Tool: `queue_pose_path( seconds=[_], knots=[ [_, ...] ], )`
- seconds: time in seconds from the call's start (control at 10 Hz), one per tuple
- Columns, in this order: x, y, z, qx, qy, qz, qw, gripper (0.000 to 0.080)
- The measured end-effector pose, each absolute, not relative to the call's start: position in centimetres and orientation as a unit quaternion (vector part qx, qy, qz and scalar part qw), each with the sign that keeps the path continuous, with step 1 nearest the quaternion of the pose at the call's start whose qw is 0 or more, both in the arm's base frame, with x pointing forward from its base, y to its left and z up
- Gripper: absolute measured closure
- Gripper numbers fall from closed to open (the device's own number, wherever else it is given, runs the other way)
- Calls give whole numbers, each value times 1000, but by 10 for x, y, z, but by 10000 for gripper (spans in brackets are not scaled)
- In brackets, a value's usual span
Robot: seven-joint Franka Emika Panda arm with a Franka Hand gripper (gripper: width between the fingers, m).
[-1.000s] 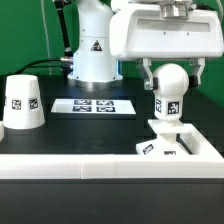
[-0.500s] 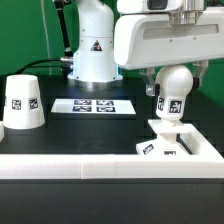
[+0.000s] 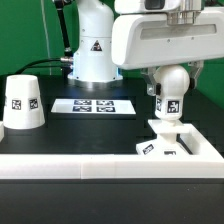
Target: Assemble lamp
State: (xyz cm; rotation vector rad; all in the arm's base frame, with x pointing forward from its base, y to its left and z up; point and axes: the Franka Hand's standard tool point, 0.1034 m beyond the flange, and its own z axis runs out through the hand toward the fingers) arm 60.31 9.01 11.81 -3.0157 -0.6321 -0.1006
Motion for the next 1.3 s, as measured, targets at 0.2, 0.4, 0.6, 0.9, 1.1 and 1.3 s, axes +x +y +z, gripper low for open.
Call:
queue_pose_path(
  seconds=[0.2,0.4,0.6,0.9,1.1,1.3],
  knots=[
    [603,90,118,-980,-193,-32,30,222],
    [603,91,118,-986,-162,-31,32,222],
    [602,91,118,-998,-29,-25,41,222],
    [605,97,117,-990,131,-27,46,220],
    [607,98,118,-982,182,-32,51,220],
    [607,100,117,-973,224,-29,55,220]
  ],
)
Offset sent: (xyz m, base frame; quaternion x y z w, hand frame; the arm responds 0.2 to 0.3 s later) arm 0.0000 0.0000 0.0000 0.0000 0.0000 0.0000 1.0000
